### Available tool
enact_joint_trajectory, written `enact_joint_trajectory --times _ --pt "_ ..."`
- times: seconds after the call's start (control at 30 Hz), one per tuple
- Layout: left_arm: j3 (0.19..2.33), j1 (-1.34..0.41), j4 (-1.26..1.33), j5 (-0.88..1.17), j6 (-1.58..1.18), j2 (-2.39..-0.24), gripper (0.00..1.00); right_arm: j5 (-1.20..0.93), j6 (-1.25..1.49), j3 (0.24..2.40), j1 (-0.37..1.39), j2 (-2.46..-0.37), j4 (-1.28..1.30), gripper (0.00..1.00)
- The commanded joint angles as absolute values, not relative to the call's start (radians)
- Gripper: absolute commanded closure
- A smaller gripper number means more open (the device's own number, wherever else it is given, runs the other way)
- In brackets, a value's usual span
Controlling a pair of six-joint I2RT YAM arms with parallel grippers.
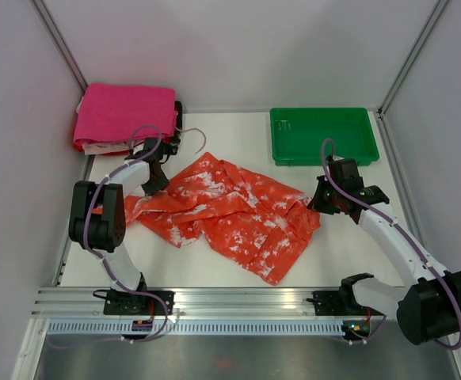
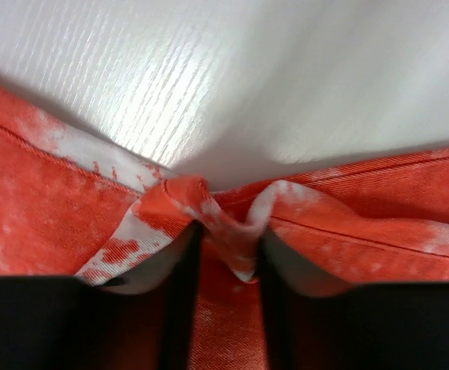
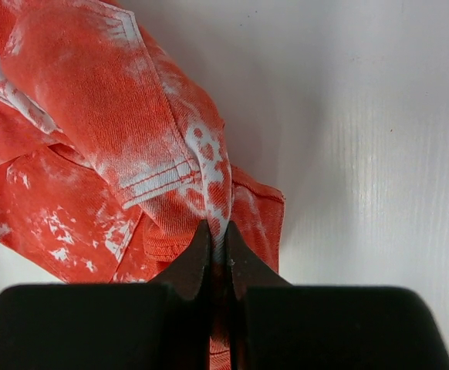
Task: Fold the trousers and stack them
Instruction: Flatten the trousers out
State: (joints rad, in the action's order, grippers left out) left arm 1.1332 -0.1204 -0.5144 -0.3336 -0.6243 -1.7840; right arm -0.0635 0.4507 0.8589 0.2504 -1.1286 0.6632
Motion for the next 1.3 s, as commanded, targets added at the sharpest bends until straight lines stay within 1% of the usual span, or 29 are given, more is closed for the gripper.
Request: enact_joint_trajectory --times 0.0,0.03,0.07,0.23,0.43,0.47,0.5,0.57,0.6,0.67,0.7,0.8,0.83,0.87,0.9,0.93,1.0,1.07,1.17,1.2,1.23,1.27 --pt "1.170 -0.123 -0.505 -0.365 -0.649 -1.815 0.67 -0.066 0.442 0.871 0.247 -1.118 0.650 1.00" --pt "1.175 -0.123 -0.505 -0.361 -0.655 -1.815 0.78 -0.066 0.442 0.873 0.245 -1.118 0.650 1.00" --pt "1.174 -0.123 -0.502 -0.356 -0.661 -1.807 0.98 -0.066 0.440 0.874 0.247 -1.117 0.652 1.00" --pt "1.160 -0.121 -0.393 -0.267 -0.629 -1.672 0.98 -0.064 0.452 0.880 0.247 -1.100 0.653 1.00" --pt "1.232 -0.121 -0.253 -0.144 -0.520 -1.379 0.98 -0.109 0.462 0.903 0.247 -1.052 0.664 1.00" --pt "1.229 -0.121 -0.185 -0.121 -0.509 -1.335 0.98 -0.110 0.462 0.910 0.248 -1.043 0.670 1.00" --pt "1.192 -0.121 -0.132 -0.068 -0.491 -1.230 0.98 -0.109 0.459 0.913 0.247 -1.034 0.678 1.00" --pt "1.096 -0.121 0.027 -0.011 -0.469 -1.102 0.98 -0.098 0.460 0.910 0.247 -1.003 0.686 1.00" --pt "0.962 -0.121 0.225 -0.005 -0.459 -0.966 0.98 -0.095 0.462 0.908 0.247 -0.993 0.690 1.00" --pt "0.793 -0.121 0.387 -0.053 -0.468 -0.858 0.98 -0.095 0.472 0.894 0.247 -0.971 0.695 1.00" --pt "0.757 -0.121 0.400 -0.122 -0.471 -0.792 0.98 -0.095 0.474 0.890 0.247 -0.966 0.699 1.00" --pt "0.663 -0.121 0.350 -0.111 -0.453 -0.744 0.98 -0.124 0.482 0.877 0.245 -0.966 0.709 1.00" --pt "0.651 -0.121 0.315 -0.106 -0.457 -0.733 0.84 -0.135 0.482 0.870 0.247 -0.962 0.709 1.00" --pt "0.644 -0.121 0.264 -0.110 -0.498 -0.733 0.64 -0.137 0.482 0.867 0.245 -0.959 0.710 1.00" --pt "0.640 -0.120 0.158 -0.132 -0.520 -0.735 0.23 -0.135 0.482 0.864 0.247 -0.951 0.719 1.00" --pt "0.638 -0.121 0.109 -0.144 -0.538 -0.727 0.10 -0.127 0.480 0.864 0.247 -0.945 0.722 1.00" --pt "0.611 -0.120 0.007 -0.196 -0.609 -0.700 0.01 -0.121 0.480 0.864 0.247 -0.931 0.739 1.00" --pt "0.566 -0.121 -0.049 -0.239 -0.678 -0.617 0.00 -0.123 0.473 0.865 0.247 -0.922 0.753 1.00" --pt "0.532 -0.121 -0.150 -0.297 -0.784 -0.482 0.00 -0.181 0.425 0.874 0.247 -0.919 0.790 1.00" --pt "0.531 -0.121 -0.178 -0.299 -0.808 -0.456 0.00 -0.198 0.416 0.877 0.247 -0.923 0.801 0.99" --pt "0.529 -0.121 -0.190 -0.251 -0.821 -0.425 0.00 -0.205 0.404 0.882 0.247 -0.925 0.811 0.99" --pt "0.535 -0.121 -0.193 -0.217 -0.825 -0.426 0.00 -0.207 0.379 0.881 0.247 -0.937 0.827 0.96"
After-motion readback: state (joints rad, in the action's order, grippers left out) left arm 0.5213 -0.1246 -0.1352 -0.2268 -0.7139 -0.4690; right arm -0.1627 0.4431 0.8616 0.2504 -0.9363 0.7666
